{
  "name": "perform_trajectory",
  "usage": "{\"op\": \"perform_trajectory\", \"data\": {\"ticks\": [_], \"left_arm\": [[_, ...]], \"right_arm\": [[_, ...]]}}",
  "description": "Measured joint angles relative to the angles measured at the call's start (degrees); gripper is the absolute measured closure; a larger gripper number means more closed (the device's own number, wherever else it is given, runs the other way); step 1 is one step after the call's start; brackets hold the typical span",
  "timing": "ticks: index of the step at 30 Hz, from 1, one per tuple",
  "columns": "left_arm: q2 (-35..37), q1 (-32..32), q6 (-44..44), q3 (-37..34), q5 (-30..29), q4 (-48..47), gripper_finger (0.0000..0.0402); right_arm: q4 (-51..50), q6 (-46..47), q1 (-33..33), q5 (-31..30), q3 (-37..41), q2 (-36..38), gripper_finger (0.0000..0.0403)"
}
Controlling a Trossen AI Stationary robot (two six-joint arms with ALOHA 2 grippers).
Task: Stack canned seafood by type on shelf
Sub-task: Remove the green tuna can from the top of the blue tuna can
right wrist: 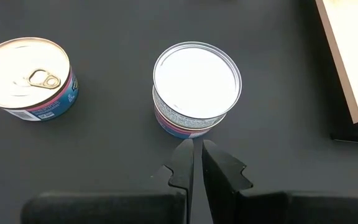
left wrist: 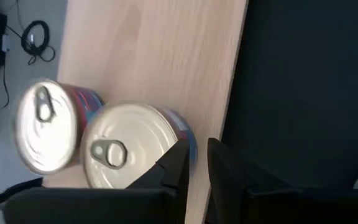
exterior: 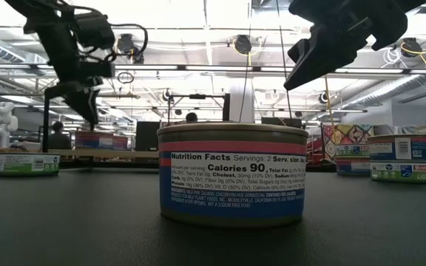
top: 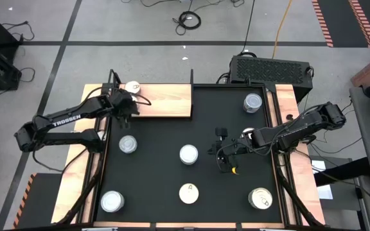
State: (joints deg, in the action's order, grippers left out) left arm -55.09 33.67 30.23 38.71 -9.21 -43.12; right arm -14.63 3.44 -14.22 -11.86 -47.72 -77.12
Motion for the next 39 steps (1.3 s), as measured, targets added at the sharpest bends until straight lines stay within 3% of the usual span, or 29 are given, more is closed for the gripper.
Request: {"op": "perform_trajectory", "data": {"ticks": [4, 8, 16, 20, 26, 36, 39], "left_arm": [[0.11, -1.94, -4.49, 4.43, 2.53, -1.12, 0.0340], [0.11, -4.67, -14.29, 8.85, 7.95, -2.29, 0.0340], [-0.79, -14.11, -26.54, 10.16, 18.87, -1.57, 0.0340], [-3.46, -23.03, -29.47, 10.16, 18.73, 5.60, 0.0342], [-9.50, -34.70, -26.63, 10.16, 13.22, 17.70, 0.0343], [-24.99, -43.79, -19.61, 10.13, 11.69, 39.02, 0.0343], [-28.90, -43.88, -24.58, 10.13, 8.18, 44.47, 0.0343]], "right_arm": [[0.00, 0.00, 0.00, 0.00, -0.02, 0.00, 0.0376], [0.01, 0.00, 0.00, 0.00, -0.02, 0.00, 0.0376], [0.04, -0.08, 0.00, 0.00, -0.07, 0.00, 0.0376], [0.04, -0.16, 0.00, 0.00, -0.07, -0.02, 0.0376], [0.03, 0.23, -0.01, 0.00, -0.07, -0.02, 0.0376], [0.03, 0.33, -0.01, 0.00, -0.07, -0.02, 0.0376], [0.02, 0.35, -0.01, 0.00, -0.07, -0.02, 0.0376]]}}
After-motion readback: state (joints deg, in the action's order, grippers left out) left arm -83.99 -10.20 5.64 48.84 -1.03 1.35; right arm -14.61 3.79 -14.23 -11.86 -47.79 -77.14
